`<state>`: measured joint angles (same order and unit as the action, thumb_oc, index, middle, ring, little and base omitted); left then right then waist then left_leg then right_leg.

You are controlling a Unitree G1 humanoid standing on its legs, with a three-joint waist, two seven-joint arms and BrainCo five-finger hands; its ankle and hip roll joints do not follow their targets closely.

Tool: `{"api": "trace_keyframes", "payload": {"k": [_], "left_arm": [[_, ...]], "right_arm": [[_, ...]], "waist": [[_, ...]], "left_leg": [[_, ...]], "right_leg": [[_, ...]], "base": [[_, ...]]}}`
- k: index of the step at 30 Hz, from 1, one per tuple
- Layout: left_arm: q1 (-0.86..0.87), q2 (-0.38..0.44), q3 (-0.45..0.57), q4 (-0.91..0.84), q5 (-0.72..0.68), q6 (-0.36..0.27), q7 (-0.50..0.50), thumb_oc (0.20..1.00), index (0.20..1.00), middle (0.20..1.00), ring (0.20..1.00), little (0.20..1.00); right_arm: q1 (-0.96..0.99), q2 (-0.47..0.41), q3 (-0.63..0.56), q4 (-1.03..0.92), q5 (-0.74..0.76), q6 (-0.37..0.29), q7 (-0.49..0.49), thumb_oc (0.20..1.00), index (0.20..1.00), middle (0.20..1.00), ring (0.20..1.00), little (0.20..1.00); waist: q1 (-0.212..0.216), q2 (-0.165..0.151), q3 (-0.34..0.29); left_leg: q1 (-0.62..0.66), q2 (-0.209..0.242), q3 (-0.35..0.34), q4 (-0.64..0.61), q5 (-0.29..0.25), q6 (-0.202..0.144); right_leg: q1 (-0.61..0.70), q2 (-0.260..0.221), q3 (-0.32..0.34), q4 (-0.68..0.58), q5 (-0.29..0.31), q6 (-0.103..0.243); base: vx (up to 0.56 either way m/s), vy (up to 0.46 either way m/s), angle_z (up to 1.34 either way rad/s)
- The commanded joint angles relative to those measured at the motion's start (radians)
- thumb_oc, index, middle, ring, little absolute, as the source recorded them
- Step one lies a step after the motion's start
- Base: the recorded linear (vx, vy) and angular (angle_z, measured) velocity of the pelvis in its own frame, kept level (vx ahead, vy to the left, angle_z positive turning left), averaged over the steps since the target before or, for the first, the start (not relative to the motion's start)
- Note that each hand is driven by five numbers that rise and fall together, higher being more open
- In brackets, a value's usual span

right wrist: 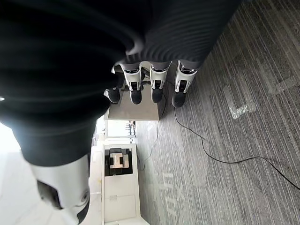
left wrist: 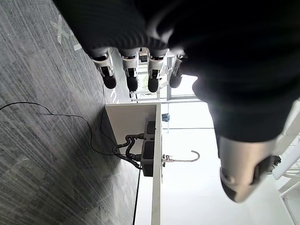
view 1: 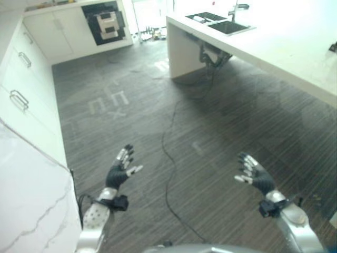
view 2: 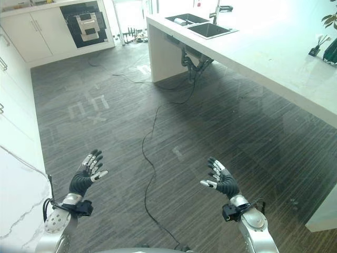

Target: Place the dishes in the dishwasher.

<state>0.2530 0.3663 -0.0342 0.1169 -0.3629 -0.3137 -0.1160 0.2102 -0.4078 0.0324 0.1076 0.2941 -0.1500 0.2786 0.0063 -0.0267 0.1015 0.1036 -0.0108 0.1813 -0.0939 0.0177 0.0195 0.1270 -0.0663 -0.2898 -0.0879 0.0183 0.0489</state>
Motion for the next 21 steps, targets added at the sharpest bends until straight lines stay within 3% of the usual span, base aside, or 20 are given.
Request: {"api": "trace_keyframes", "payload": {"k": [1, 2, 7, 11, 13, 15, 18, 21], "left_arm": [[-0.062, 0.033, 0.012, -0.004, -0.001, -0.077, -0.028, 1.000, 1.000, 1.000, 1.000, 1.000], [-0.059, 0.026, 0.012, -0.009, -0.029, -0.050, -0.047, 1.000, 1.000, 1.000, 1.000, 1.000], [-0.066, 0.022, 0.001, 0.007, -0.021, -0.051, -0.051, 1.000, 1.000, 1.000, 1.000, 1.000], [-0.067, 0.032, -0.003, 0.015, -0.035, -0.034, -0.093, 1.000, 1.000, 1.000, 1.000, 1.000], [-0.066, 0.035, -0.009, 0.014, -0.024, -0.036, -0.104, 1.000, 1.000, 1.000, 1.000, 1.000], [-0.059, 0.036, -0.003, 0.024, -0.044, -0.034, -0.129, 1.000, 1.000, 1.000, 1.000, 1.000], [-0.063, 0.032, 0.002, 0.038, -0.057, -0.028, -0.142, 1.000, 1.000, 1.000, 1.000, 1.000], [-0.093, 0.036, -0.023, 0.036, -0.075, -0.016, -0.146, 1.000, 1.000, 1.000, 1.000, 1.000]], "right_arm": [[-0.090, -0.011, 0.001, -0.022, 0.014, -0.064, 0.016, 1.000, 1.000, 1.000, 1.000, 1.000], [-0.093, 0.001, 0.007, -0.020, 0.009, -0.072, 0.032, 1.000, 1.000, 1.000, 1.000, 1.000], [-0.108, 0.017, 0.023, -0.025, 0.008, -0.078, 0.036, 1.000, 1.000, 1.000, 1.000, 1.000], [-0.111, 0.034, 0.026, -0.029, 0.014, -0.077, 0.027, 1.000, 1.000, 1.000, 1.000, 1.000], [-0.104, 0.044, 0.025, -0.032, 0.014, -0.082, 0.024, 1.000, 1.000, 1.000, 1.000, 1.000], [-0.071, 0.055, 0.024, -0.041, 0.026, -0.094, 0.016, 1.000, 1.000, 1.000, 1.000, 1.000], [-0.053, 0.052, 0.030, -0.033, 0.025, -0.090, 0.018, 1.000, 1.000, 1.000, 1.000, 1.000], [-0.027, 0.046, 0.026, -0.032, 0.054, -0.090, 0.025, 1.000, 1.000, 1.000, 1.000, 1.000]], "waist": [[0.012, -0.014, 0.003], [0.015, -0.013, 0.004], [0.021, -0.011, 0.011], [0.019, -0.003, 0.020], [0.013, 0.000, 0.028], [0.002, 0.038, 0.056], [-0.015, 0.033, 0.065], [-0.078, 0.013, 0.081]], "left_leg": [[0.039, 0.018, 0.019, 0.007, -0.100, -0.044], [0.038, 0.013, 0.018, 0.007, -0.102, -0.039], [0.036, -0.001, 0.020, 0.007, -0.106, -0.024], [0.026, -0.017, 0.007, 0.007, -0.105, 0.000], [0.021, -0.031, -0.014, 0.007, -0.101, 0.017], [0.023, -0.037, -0.055, 0.007, -0.101, 0.034], [0.044, -0.048, -0.064, 0.007, -0.114, 0.027], [0.099, -0.067, -0.114, 0.007, -0.151, 0.011]], "right_leg": [[-0.004, -0.093, -0.029, 0.018, 0.016, 0.123], [-0.006, -0.100, -0.032, 0.021, 0.019, 0.128], [-0.030, -0.128, -0.045, 0.061, 0.023, 0.146], [-0.073, -0.138, -0.018, 0.181, 0.018, 0.145], [-0.114, -0.130, 0.011, 0.281, 0.036, 0.138], [-0.258, -0.136, 0.020, 0.596, 0.072, 0.116], [-0.297, -0.143, -0.012, 0.530, 0.061, 0.111], [-0.337, -0.103, 0.028, 0.225, 0.090, 0.124]], "base": [[0.02, 0.078, 0.04], [0.02, 0.097, 0.08], [0.01, 0.112, 0.07], [0.00, 0.155, 0.04], [0.00, 0.148, 0.16], [0.03, 0.276, 0.24], [0.13, 0.036, 0.20], [0.36, -0.211, 0.04]]}}
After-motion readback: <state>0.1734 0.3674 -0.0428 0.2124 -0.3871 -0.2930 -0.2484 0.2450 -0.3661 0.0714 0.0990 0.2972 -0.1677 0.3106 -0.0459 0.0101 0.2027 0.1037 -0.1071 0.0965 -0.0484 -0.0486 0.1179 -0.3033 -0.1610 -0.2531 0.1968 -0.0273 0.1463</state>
